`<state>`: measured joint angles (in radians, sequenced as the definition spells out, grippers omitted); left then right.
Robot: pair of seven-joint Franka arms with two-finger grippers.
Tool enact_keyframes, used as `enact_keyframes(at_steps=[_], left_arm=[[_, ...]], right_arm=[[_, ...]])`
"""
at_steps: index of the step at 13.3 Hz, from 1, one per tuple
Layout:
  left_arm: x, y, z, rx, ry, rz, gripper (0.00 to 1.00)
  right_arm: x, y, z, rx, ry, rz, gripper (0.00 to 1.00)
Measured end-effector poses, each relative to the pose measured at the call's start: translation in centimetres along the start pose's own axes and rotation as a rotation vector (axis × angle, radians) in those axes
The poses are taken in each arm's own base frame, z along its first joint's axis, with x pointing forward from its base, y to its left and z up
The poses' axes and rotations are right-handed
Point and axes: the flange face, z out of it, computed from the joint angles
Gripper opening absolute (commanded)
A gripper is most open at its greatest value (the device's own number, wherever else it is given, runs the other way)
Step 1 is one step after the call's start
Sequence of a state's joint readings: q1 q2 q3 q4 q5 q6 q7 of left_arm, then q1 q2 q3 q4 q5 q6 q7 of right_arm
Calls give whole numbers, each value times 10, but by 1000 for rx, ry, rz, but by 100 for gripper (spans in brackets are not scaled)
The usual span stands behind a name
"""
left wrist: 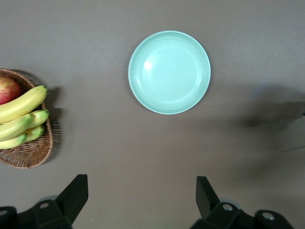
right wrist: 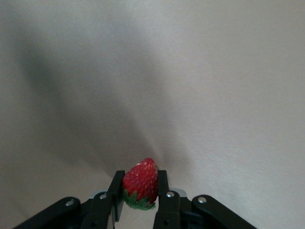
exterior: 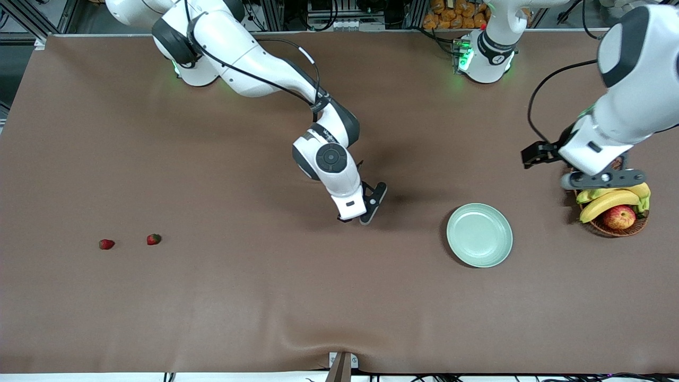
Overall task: Collect all strawberries into plate
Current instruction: 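Carry the strawberry to mid-table with the right gripper while the left gripper approaches, then grasp the strawberry with the left gripper while the right gripper returns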
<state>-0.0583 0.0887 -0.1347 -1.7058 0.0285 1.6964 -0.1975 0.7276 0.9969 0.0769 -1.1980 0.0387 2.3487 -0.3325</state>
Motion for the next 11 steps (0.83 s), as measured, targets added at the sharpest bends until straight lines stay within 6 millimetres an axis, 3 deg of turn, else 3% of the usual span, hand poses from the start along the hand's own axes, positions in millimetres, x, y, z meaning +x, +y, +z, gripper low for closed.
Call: enact_keyframes(at_steps=[2,4,7,9,11], left_arm=[[5,17,12,0,-4,11,100],[7,42,24,0,-2,-9,100],[12,75,44,-4,6,-49,100],[17,110,69,-12,17,-113,100],[13,164,99,-16,16,-202,100]], right_arm=[[-1,-2,6,1,-3,-3,100],[4,-1,-1,-4,12,-5,100],[17,10,-38,-31,61,0,100],[10,45,-73,-49,46,42,100],[-17,107,-104,-55,6,125,100]])
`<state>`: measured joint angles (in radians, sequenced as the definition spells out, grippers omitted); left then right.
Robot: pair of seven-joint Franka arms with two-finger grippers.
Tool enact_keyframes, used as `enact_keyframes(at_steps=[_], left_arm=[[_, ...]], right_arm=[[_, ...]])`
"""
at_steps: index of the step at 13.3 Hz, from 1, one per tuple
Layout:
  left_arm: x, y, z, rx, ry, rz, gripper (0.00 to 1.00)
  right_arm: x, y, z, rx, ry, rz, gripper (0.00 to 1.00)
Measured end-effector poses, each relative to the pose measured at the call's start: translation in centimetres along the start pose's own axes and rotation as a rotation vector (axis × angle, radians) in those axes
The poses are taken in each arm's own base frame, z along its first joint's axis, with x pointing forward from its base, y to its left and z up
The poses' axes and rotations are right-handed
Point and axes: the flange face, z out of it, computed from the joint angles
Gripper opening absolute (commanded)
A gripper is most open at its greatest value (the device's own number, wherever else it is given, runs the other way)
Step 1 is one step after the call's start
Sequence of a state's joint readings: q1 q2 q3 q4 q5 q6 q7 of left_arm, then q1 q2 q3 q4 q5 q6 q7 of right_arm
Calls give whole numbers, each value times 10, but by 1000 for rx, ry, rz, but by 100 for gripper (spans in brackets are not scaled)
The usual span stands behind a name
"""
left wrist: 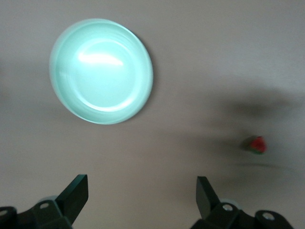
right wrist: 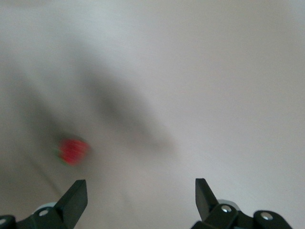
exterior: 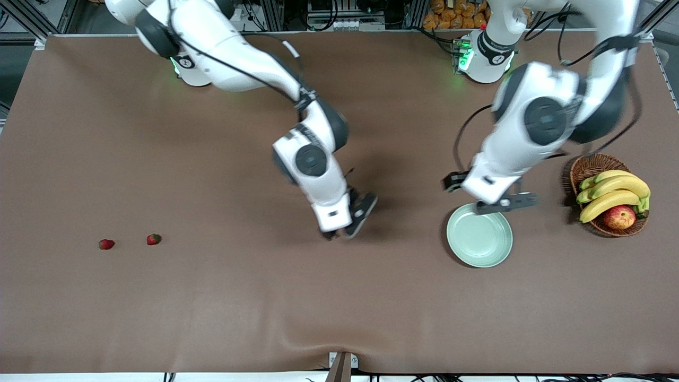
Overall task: Collect all strawberries into plate
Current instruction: 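Grasp the strawberry with the left gripper while the right gripper returns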
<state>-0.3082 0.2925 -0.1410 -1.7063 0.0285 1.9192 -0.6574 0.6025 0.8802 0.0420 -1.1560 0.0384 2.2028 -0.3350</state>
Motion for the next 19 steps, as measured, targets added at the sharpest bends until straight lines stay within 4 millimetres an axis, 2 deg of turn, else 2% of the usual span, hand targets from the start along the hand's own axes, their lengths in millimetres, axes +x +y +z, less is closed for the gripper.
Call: enact_keyframes(at_steps=[2,4,7,10,13,15,17,19], left_arm=[[-20,56,28,1,-7,-78,100],[-31,100,51,3,-18,-90,100],[-33,145,98,-20,-14,-60,100],[-33,175,151,-81,21,-45,100],[-46,193,177,-84,18,-19,99],[-55,200,186,-73,30,9,90],[-58,202,197,-43,46,37,77],[-58,200,212,-25,37,41,62]], right_arm=[[-32,81,-19,-12,-24,103,100],[-74,152,-27,-19,-50,204,100],[-146,233,-27,-24,-91,345,100],[-233,302,-23,-5,-153,491,100],[-311,342,-21,19,-228,609,100],[-349,351,-13,10,-288,643,100],[-362,346,-10,-13,-341,606,100],[-364,342,-13,-19,-357,506,100]])
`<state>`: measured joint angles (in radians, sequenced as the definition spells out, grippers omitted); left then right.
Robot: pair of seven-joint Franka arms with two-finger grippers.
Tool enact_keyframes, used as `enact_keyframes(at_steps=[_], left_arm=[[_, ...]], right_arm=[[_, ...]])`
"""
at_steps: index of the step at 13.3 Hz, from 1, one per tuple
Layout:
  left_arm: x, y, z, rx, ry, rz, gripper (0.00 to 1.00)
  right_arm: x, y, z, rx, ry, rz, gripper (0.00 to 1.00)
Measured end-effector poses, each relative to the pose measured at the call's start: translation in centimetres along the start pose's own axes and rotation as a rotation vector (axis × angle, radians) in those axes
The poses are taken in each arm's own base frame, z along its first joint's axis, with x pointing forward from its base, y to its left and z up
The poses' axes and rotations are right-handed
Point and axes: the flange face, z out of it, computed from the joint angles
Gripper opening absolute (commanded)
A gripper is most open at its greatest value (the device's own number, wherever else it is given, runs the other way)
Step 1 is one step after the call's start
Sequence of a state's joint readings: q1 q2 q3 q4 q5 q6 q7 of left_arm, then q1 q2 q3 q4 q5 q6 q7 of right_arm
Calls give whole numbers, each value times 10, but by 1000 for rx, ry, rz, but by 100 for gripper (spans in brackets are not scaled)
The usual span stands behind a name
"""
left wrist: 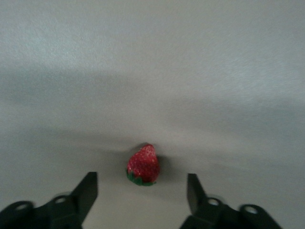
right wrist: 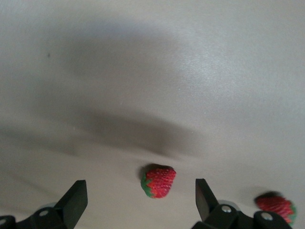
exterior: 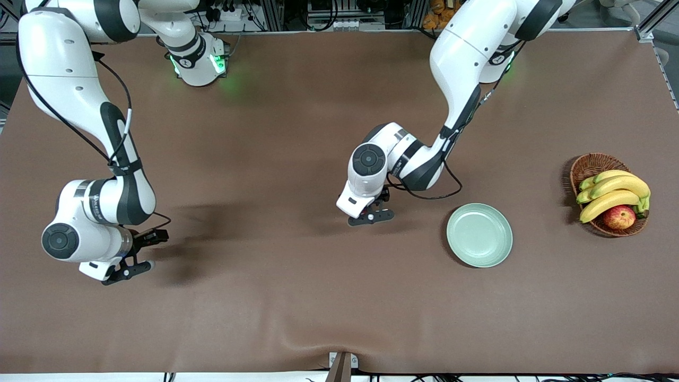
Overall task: Collect all strawberries into plate
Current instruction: 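Grasp the strawberry with the left gripper while the right gripper returns, then lower the strawberry onto the plate and open the left gripper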
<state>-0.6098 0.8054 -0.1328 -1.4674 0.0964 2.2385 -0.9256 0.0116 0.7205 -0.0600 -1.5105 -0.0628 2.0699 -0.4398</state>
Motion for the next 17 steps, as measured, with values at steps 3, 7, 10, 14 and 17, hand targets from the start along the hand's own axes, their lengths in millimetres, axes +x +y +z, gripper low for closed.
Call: enact_keyframes(at_steps=[3,7,10,14,17], left_arm=[[-1,-2,17,15,-14,0,45],[0,-3,19,15,-13,-2,3],[7,-6,16,10,-4,-10,0],[54,-30,-30,-46,56,-80,0],[106,-86,-95,-69,102,-146,0]], right_arm=[[-5,6,-1,-10,7,-134,100],[-11,12,12,-29,29,-253,100],[-22,26,25,-37,45,-321,100],[-26,29,34,-48,63,-349,100],[-22,24,34,-55,75,-376,100]])
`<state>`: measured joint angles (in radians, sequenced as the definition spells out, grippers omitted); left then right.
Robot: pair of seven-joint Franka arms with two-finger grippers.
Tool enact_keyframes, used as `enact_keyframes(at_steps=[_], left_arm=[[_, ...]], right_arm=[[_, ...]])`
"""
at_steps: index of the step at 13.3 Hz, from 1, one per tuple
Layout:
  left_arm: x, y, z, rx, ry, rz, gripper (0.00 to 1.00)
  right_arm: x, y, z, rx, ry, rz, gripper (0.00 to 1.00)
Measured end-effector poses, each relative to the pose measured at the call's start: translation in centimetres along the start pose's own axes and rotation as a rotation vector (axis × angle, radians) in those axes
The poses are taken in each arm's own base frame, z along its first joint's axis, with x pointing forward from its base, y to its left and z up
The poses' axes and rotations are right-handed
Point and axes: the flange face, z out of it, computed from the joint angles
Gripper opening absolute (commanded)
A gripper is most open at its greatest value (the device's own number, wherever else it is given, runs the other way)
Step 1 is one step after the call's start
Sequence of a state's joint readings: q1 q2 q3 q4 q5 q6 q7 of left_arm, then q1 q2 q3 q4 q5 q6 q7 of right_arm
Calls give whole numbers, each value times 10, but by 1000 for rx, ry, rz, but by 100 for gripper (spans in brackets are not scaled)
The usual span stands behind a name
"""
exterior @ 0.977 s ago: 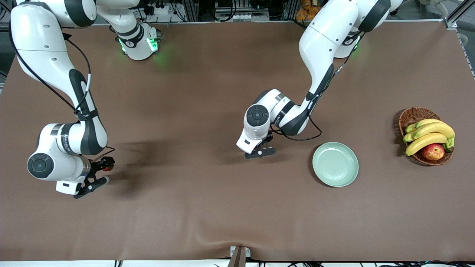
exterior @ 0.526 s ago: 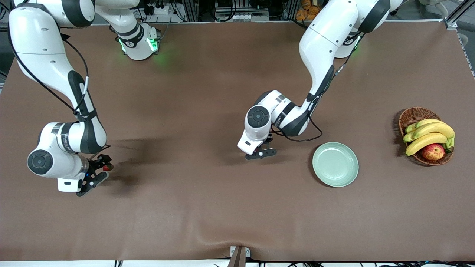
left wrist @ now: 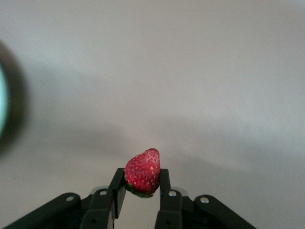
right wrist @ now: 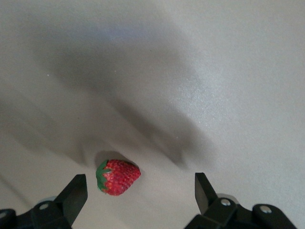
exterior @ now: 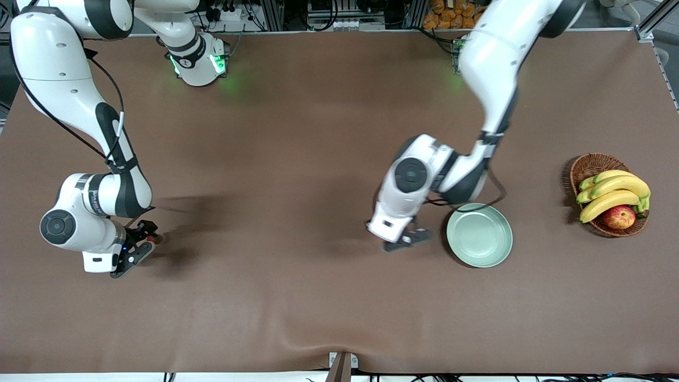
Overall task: Collect all strawberries into plate
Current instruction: 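Lower the strawberry onto the plate and open the left gripper, then grasp the second strawberry with the right gripper and lift it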
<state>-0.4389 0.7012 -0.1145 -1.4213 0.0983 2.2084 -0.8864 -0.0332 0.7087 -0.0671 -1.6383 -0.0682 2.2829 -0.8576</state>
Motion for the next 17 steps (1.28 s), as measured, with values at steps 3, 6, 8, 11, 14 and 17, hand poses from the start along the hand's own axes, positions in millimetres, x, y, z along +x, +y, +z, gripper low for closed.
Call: enact_keyframes(at_steps=[3,6,8,11,14,17], left_arm=[[49,-63,-28,55,-30,8,0],[83,-132,-14,98,-77,-7,0],[92,-166,4,129,-107,-31,3],[100,-207,34,212,-118,-32,99],[108,-221,37,222,-109,-41,100],[110,-207,5,195,-67,-30,100]], right_arm=[[0,-7,10,4,2,-18,100],[1,-15,18,15,0,-26,100],[1,-17,20,17,0,-27,100],[0,-17,21,18,-2,-27,100],[-1,-17,22,20,-3,-26,56],[-2,-18,23,22,-5,-25,0]])
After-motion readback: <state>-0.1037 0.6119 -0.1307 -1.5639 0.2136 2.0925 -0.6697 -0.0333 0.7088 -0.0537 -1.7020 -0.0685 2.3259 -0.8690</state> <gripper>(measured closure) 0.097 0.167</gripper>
